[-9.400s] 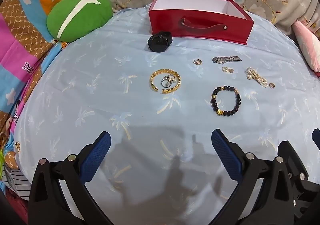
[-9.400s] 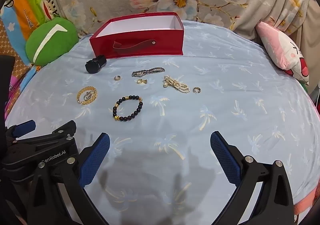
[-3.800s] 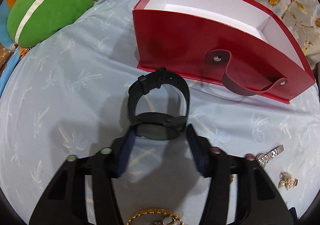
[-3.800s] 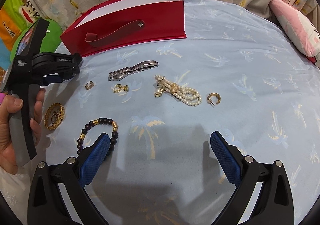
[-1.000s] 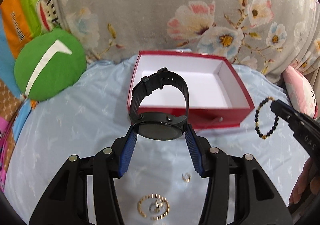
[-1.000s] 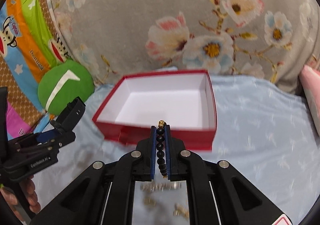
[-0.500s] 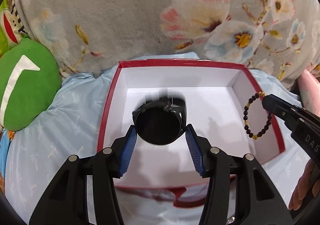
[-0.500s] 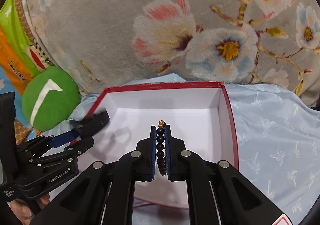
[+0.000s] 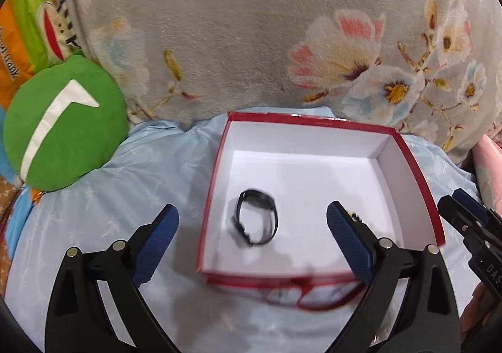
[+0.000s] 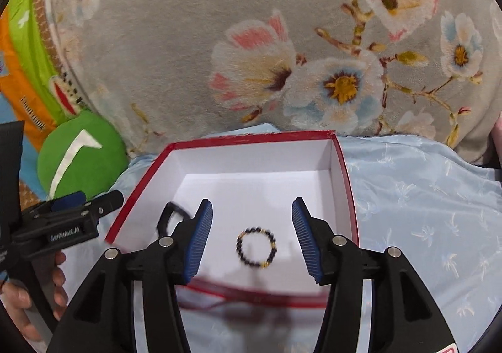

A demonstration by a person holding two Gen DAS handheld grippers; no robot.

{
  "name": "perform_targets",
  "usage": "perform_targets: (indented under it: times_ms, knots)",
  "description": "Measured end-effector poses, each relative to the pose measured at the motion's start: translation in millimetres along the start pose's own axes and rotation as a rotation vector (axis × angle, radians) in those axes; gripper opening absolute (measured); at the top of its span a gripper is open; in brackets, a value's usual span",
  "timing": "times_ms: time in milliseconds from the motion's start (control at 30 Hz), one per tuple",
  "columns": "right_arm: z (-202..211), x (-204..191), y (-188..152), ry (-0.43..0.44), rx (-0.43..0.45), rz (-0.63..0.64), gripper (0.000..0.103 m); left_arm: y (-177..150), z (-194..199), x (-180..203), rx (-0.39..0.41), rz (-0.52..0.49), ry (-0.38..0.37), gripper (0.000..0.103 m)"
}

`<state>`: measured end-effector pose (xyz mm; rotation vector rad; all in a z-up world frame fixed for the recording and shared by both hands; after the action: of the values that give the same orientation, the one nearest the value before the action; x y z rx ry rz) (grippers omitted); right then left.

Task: Organize jewelry
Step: 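Move the right tool to the pearl strand and grasp it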

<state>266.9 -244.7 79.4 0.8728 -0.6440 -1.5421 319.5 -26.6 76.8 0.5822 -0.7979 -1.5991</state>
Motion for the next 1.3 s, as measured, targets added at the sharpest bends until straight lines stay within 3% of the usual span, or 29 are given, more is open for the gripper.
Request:
perform_targets:
  times_ms: [167,333,433,633,733,1000,1300]
  knots:
    - [48,-13,-37,-0.001,-0.011,0.042,0.053,-39,45,-14,-0.002,0.000,0.001,0.093]
    - [82,-14,-86,-0.014,-0.049,0.025,0.053,-94,72,-25,-0.072,-0.003,-0.006,0.093]
    - [95,-15,-119,-0.023,-0.084,0.013,0.053,-134,78,-28,-0.131,-0.017,0.010,0.093]
    - [110,-13,-181,-0.061,-0.165,-0.022,0.053,-202,72,-34,-0.276,0.019,-0.028,0.093]
    - [111,-10,-200,-0.080,-0.202,-0.026,0.053,-223,67,-32,-0.316,0.017,-0.027,0.093]
    - [105,1,-222,-0.115,-0.246,-0.049,0.053,-233,57,-13,-0.325,-0.018,-0.028,0.093]
    - [87,18,-217,-0.129,-0.250,-0.071,0.053,-236,52,-10,-0.325,-0.012,-0.015,0.093]
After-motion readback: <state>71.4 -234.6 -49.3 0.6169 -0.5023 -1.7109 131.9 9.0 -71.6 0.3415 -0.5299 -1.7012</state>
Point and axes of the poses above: each gripper's, at about its wrist camera, not at the fingertips, and z roughly against the way its jaws point, x to its right, y to its top, the point moved 2 cm from there along -z, roughly the way its jaws point, and after that the axes turned 2 degrees about -x, right-handed, at the moved point
